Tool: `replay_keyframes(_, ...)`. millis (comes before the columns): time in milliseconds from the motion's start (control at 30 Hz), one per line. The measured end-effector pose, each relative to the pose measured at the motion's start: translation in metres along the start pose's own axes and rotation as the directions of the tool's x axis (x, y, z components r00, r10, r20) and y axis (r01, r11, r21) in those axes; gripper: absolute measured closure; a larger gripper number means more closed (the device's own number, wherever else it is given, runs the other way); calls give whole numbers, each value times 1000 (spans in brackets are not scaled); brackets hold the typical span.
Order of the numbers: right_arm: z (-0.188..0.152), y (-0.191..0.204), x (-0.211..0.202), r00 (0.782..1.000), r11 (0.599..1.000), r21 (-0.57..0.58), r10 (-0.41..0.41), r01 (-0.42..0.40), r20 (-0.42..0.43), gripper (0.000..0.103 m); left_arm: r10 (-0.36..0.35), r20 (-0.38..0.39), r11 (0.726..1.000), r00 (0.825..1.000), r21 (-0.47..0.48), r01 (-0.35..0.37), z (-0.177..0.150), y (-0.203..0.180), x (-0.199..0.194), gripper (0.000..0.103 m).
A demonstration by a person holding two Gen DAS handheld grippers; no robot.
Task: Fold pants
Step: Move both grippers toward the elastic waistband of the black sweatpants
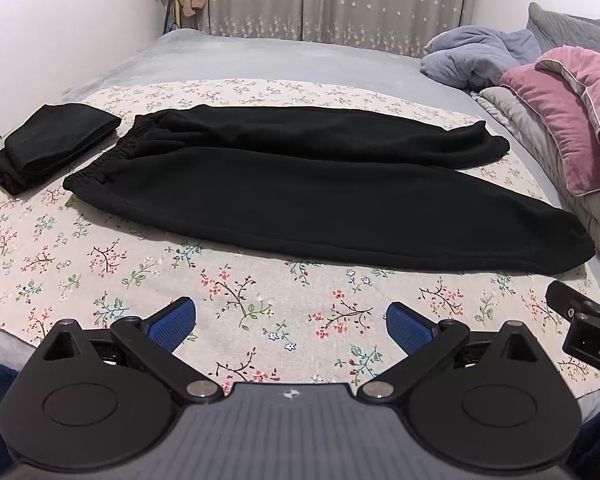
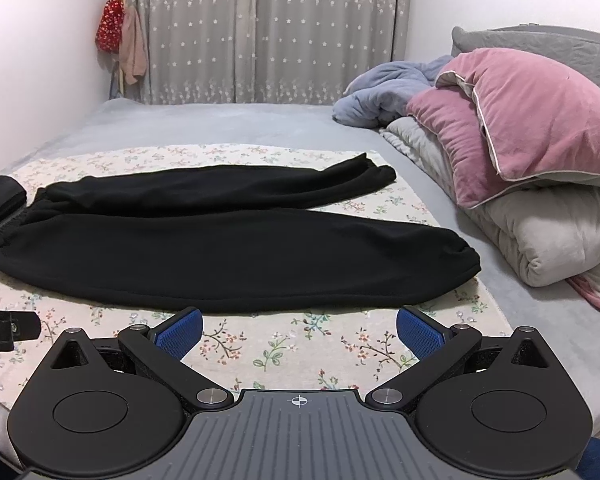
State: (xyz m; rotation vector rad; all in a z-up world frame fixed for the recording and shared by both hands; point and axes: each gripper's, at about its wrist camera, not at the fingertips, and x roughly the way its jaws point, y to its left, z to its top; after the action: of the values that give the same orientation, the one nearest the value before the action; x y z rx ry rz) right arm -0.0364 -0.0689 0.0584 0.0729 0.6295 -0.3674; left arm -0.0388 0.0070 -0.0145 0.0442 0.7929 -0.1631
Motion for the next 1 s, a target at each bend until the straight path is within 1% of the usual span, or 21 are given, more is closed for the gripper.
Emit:
replay_keyframes(100,0,-1,-1,1000,1000,-8,-9,9,8,0,-2,-3,1000,1000,8,2,-1,-1,2,0)
replay_keyframes(200,0,-1,-2,1000,1000,-12,-12,12,-2,0,-1,-6,1000,1000,14,1,-2,-2,4,0)
replay_keyframes(500,0,-4,-2,1000,1000,-10,-16,16,19,0,3,-5,1000,1000,18,-3,-6,-6,6,0)
replay_keyframes(633,-1,-3,-3,999,999,-30,-29,30,20,0,-17,-20,1000,1000,21,18,-5,-5,10,0)
replay_keyframes(700,0,-3,-3,1000,999,-32,-26,27,15,0,-36,-13,999,999,9,36,3,2,12,0)
replay_keyframes(767,1,-4,-2,1000,999,-31,-16,16,15,0,-28,9,1000,1000,-9,28,10,7,11,0)
replay_keyframes(833,5,-4,-1,1000,1000,-29,-9,10,11,0,-24,14,999,1000,-23,24,20,17,15,0)
replay_keyframes(933,12,-10,3,998,999,-29,-14,16,55,0,-28,20,999,999,-45,28,32,32,20,0)
replay_keyframes(1000,16,-15,9,997,999,-29,-14,16,70,0,-21,16,997,1000,-70,22,42,48,27,0)
